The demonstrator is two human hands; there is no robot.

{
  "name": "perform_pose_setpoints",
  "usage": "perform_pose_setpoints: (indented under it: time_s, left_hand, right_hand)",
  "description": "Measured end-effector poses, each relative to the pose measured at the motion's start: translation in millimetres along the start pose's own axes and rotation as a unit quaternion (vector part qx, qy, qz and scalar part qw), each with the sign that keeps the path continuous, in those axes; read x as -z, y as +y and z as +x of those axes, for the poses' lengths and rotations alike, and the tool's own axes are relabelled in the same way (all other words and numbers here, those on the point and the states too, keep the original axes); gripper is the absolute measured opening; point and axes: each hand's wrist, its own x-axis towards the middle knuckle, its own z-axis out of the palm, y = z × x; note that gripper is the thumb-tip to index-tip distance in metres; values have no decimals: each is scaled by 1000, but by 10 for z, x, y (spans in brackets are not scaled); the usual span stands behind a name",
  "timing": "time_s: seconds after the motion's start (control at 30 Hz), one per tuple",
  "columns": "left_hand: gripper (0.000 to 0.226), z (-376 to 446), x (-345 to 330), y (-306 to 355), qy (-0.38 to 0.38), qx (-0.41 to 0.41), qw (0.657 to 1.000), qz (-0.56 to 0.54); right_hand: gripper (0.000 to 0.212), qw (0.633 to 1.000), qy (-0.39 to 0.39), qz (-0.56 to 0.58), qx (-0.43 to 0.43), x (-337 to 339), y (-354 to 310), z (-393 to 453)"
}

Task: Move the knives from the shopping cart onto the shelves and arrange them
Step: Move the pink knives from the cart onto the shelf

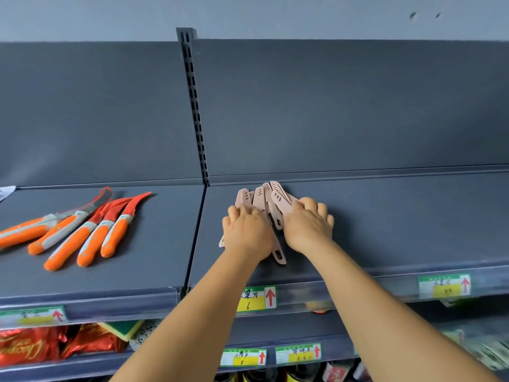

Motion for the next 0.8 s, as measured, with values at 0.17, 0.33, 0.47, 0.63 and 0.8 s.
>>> perform_pose_setpoints:
  time_s: [0.17, 0.33, 0.47, 0.63, 0.8]
  left_hand:
    - [58, -212, 87, -19, 43, -84, 995, -19]
    - [54, -647, 170, -31, 79, -190, 977, -51]
    - [53, -1107, 167, -63, 80, -264, 958, -82]
    - [56, -1684, -3, -70, 44, -353, 931, -84]
    - [55, -2308, -297, 78, 12, -435, 894, -105]
  right_hand:
    - [50, 1000, 9, 5, 10, 165, 45, -339]
    - [55, 999, 44, 26, -20, 309, 128, -965]
    - [58, 994, 60, 56, -68, 327, 244, -1562]
    - [60, 984, 81, 71, -142, 265, 424, -2438]
    - [60, 963, 90, 61, -247, 106, 668, -3328]
